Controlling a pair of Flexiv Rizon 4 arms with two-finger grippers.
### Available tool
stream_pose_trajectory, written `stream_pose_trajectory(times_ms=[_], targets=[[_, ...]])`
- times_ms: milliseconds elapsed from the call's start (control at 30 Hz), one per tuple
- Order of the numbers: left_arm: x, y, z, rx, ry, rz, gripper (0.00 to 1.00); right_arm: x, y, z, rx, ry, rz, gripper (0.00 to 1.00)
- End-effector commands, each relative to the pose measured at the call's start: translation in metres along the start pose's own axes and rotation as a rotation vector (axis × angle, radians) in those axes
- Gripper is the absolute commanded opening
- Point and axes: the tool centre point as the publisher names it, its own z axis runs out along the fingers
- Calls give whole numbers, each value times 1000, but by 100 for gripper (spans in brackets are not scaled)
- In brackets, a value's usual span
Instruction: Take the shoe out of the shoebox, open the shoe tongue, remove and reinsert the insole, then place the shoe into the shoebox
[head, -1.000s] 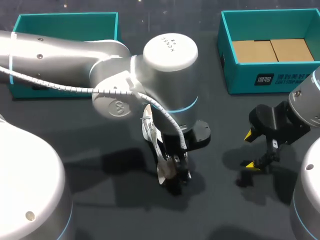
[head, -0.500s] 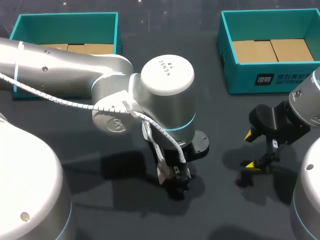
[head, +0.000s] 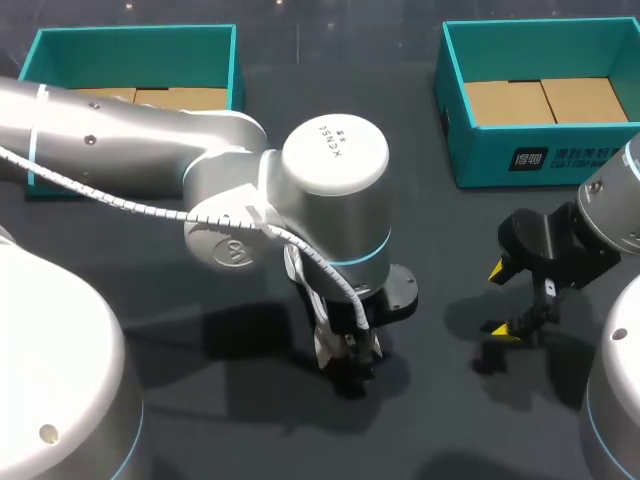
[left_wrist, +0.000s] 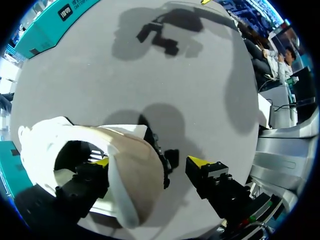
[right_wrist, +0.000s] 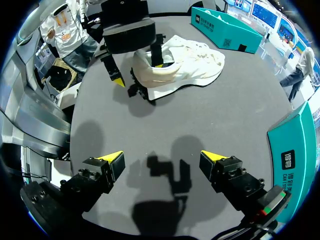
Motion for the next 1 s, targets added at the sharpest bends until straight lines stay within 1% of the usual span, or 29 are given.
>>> stream_pose_trajectory(times_ms=[33, 167, 267, 300, 333, 533, 667, 700, 767, 800, 867, 967, 1000], targets=[[-1, -5, 0, -20, 1, 8, 84, 2, 0, 0, 2, -3, 0, 100], [-3, -5, 0, -33, -2, 15, 81, 2, 0, 0, 2, -3, 0, 100], [-3, -5, 1, -40, -9, 27, 76, 2, 0, 0, 2, -3, 0, 100], [-3, -5, 1, -41, -10, 27, 71, 2, 0, 0, 2, -3, 0, 100], [-3, -6, 1, -43, -10, 31, 68, 2, 0, 0, 2, -3, 0, 100], [0, -5, 4, -58, -14, 40, 65, 2, 0, 0, 2, -3, 0, 100], [0, -4, 7, -68, -10, 42, 65, 2, 0, 0, 2, -3, 0, 100], [0, -4, 7, -69, -9, 42, 62, 2, 0, 0, 2, -3, 0, 100], [0, -4, 7, -70, -7, 39, 48, 2, 0, 0, 2, -3, 0, 100], [0, -3, 7, -70, -6, 38, 44, 2, 0, 0, 2, -3, 0, 100], [-1, -3, 8, -71, -5, 35, 40, 2, 0, 0, 2, -3, 0, 100], [-2, -2, 8, -71, -2, 32, 19, 2, 0, 0, 2, -3, 0, 100], [-2, -2, 7, -71, 0, 31, 5, 2, 0, 0, 2, -3, 0, 100]])
